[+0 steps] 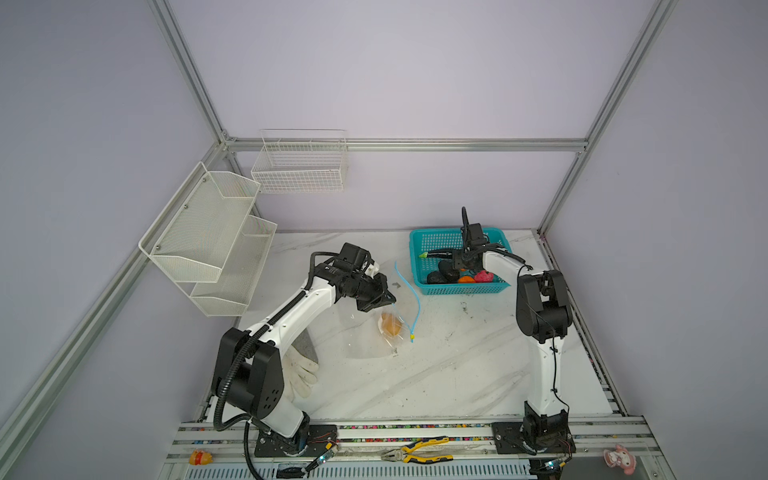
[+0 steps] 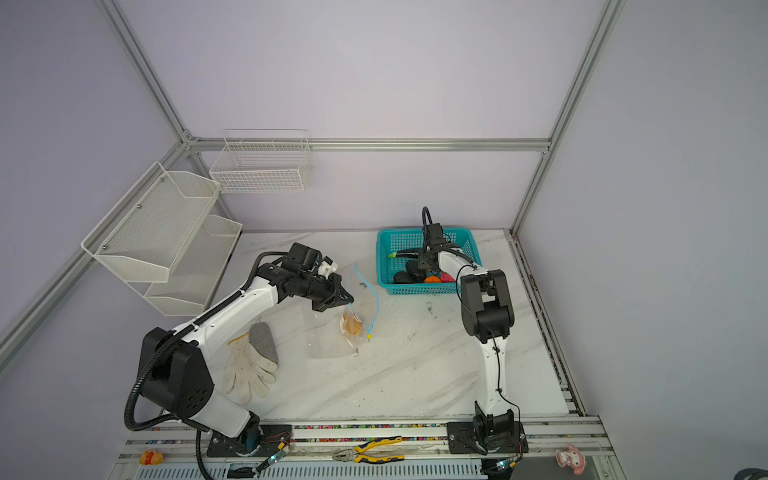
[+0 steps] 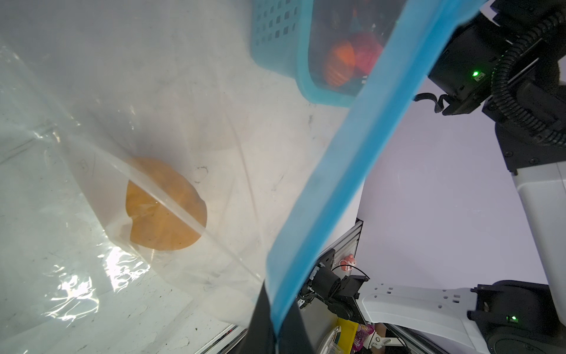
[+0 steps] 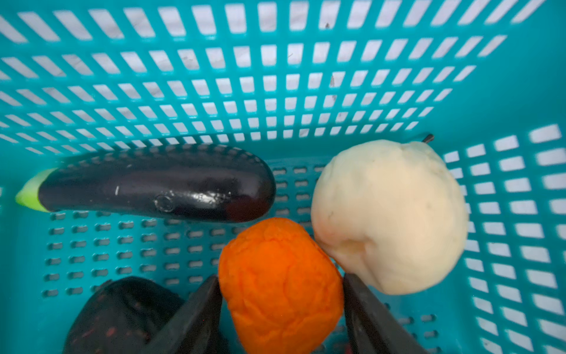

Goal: Place the food in the zip-top bag and seal the zipper
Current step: 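Lower the right gripper onto the orange fruit and close on it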

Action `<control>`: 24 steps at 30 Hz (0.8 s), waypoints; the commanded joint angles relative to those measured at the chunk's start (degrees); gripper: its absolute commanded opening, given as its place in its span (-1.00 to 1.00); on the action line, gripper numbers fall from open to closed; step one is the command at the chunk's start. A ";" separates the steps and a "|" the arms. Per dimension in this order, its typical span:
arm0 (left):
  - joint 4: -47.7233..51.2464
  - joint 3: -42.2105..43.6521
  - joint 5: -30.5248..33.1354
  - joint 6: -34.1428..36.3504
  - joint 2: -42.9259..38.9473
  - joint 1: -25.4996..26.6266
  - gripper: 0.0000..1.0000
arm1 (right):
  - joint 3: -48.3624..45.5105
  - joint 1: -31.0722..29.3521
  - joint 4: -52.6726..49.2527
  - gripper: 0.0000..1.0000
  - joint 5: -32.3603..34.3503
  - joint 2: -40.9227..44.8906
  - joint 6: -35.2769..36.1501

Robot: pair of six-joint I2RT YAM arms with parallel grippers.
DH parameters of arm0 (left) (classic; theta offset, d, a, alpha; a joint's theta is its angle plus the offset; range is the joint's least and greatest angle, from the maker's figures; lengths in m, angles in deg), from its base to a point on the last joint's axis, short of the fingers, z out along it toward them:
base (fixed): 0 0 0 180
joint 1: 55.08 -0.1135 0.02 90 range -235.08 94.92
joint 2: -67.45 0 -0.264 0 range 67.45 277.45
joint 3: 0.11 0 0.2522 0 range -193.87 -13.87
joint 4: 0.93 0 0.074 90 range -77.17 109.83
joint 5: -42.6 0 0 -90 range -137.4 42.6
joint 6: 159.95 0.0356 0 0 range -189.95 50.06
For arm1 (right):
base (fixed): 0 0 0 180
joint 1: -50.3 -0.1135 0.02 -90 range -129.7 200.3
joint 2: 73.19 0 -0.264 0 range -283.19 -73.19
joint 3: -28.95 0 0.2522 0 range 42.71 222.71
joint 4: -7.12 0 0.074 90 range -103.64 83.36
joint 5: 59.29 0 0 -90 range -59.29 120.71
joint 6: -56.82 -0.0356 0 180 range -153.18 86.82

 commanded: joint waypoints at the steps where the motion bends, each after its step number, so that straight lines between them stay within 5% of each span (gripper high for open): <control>1: -0.37 -0.47 -1.01 1.08 -0.24 -0.28 -1.00 | 1.16 0.32 0.23 0.36 -1.02 -1.75 0.09; 24: -0.67 -0.56 0.22 1.43 0.54 -0.36 -1.00 | -3.18 0.28 5.31 0.18 0.42 3.44 -1.56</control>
